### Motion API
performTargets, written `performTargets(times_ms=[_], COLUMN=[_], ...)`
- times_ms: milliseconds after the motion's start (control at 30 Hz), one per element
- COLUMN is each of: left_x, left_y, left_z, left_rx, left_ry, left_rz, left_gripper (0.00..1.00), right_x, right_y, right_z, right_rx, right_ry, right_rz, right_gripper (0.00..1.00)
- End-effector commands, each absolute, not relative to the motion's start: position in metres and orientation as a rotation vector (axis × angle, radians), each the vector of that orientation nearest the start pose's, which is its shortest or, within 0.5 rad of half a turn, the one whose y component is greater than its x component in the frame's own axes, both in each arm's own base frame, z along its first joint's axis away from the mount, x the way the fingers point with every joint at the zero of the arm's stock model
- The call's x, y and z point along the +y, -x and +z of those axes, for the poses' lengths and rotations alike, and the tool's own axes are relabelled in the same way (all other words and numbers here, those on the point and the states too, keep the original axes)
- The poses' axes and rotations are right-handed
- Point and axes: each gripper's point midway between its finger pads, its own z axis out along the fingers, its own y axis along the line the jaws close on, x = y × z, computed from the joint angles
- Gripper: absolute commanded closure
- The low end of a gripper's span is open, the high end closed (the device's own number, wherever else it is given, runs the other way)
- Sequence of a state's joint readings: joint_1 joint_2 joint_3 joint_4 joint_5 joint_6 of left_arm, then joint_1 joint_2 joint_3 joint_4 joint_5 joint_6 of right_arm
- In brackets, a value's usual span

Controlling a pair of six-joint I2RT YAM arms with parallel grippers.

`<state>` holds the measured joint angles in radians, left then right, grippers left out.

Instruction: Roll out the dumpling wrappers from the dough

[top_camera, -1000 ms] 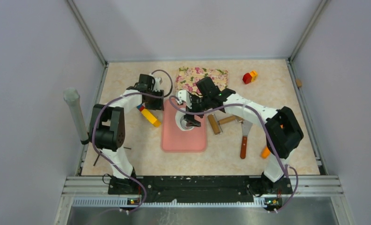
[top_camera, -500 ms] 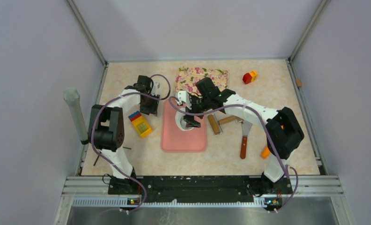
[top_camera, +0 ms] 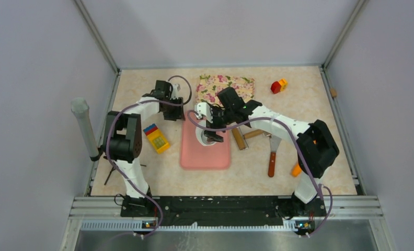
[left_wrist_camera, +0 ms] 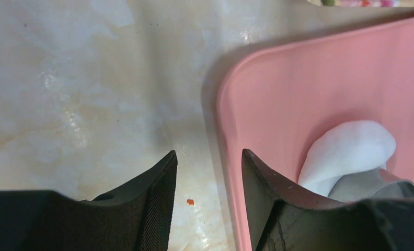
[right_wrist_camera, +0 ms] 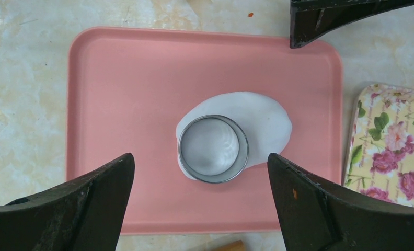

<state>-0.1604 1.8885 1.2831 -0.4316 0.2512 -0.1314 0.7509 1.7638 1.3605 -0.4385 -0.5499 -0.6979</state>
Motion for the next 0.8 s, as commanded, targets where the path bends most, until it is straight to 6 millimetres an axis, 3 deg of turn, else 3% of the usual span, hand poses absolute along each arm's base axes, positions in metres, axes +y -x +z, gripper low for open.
performTargets(times_ms=[0, 167, 400, 500, 600, 767], left_x=[-0.128, -0.131, -0.142, -0.143, -0.140, -0.139], left_y=[-0.439, -0.441, -0.435, -0.430, -0.425, -0.424], left_z=[0.045, 0.028, 0.017, 0.007, -0.004, -0.007], left_rx=[2.561, 2.586, 2.601, 2.629, 2.654, 2.650], left_ry=[-0.057, -0.028, 0.012, 0.038, 0.063, 0.090], left_rz=[-0.453, -0.376, -0.346, -0.336, -0.318, -0.315], left_gripper=[0.50, 0.52, 0.74, 0.89, 1.00, 1.00], right_x=[0.366, 0.367, 0.371, 0.374, 0.375, 0.375], right_y=[-0.294, -0.295, -0.305, -0.308, -0.314, -0.319], right_z=[0.134, 0.132, 0.130, 0.126, 0.111, 0.089], right_rx=[1.547, 1.552, 1.563, 1.559, 1.562, 1.588], right_ry=[1.739, 1.731, 1.692, 1.684, 1.699, 1.698], right_rz=[0.613, 0.617, 0.587, 0.590, 0.563, 0.541], right_gripper=[0.05, 0.05, 0.05, 0.05, 0.05, 0.04])
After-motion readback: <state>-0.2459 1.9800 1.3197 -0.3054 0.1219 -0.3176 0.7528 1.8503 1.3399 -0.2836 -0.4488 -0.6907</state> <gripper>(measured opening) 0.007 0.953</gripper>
